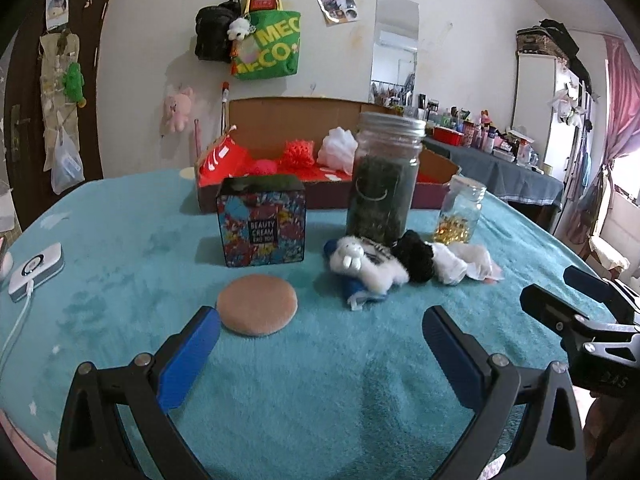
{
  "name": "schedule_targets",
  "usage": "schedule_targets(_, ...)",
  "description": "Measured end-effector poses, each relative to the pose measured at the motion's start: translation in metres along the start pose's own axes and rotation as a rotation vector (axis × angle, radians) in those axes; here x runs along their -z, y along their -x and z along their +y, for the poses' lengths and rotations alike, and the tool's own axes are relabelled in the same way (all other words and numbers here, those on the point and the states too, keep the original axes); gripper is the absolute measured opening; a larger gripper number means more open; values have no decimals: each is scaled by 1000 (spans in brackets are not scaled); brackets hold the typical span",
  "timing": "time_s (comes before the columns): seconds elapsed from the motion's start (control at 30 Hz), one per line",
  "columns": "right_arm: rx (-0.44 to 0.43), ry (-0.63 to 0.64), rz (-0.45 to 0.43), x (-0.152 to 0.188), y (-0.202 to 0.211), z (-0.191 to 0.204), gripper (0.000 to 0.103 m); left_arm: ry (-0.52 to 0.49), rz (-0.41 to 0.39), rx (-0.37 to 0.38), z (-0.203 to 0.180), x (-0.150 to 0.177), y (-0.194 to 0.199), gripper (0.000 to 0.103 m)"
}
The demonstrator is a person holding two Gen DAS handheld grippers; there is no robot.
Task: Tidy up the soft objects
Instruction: 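Grasp the white mesh pouch with the right tool while the left tool grasps the beige round sponge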
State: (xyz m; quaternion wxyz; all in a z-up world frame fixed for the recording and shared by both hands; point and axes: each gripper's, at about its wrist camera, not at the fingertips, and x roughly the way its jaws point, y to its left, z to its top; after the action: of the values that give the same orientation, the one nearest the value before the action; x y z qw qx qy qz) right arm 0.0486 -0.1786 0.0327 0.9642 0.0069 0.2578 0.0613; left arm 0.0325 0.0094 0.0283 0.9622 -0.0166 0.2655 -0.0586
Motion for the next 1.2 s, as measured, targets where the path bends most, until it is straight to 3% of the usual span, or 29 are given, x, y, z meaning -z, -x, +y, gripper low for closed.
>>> schedule_targets(0.57,-27,-12,70,9,-16,-2,98,46,96,-14,16,0,-16,103)
schedule_targets(0.83,-1,-6,102,-7,-27,-8,98,65,150,-28,35,-15,-25,103)
schedule_targets(1.03,41,16,163,-29,-48,-15,98,19,221,-53,44,-31,-43,103)
schedule_targets(1.13,27,-3,191,-40,-58,-23,98,-18,257,-62,47,-34,-51,96)
schedule_targets(1.2,16,-8,218,-45,-67,-26,98,-33,286,-51,49,-32,-57,83)
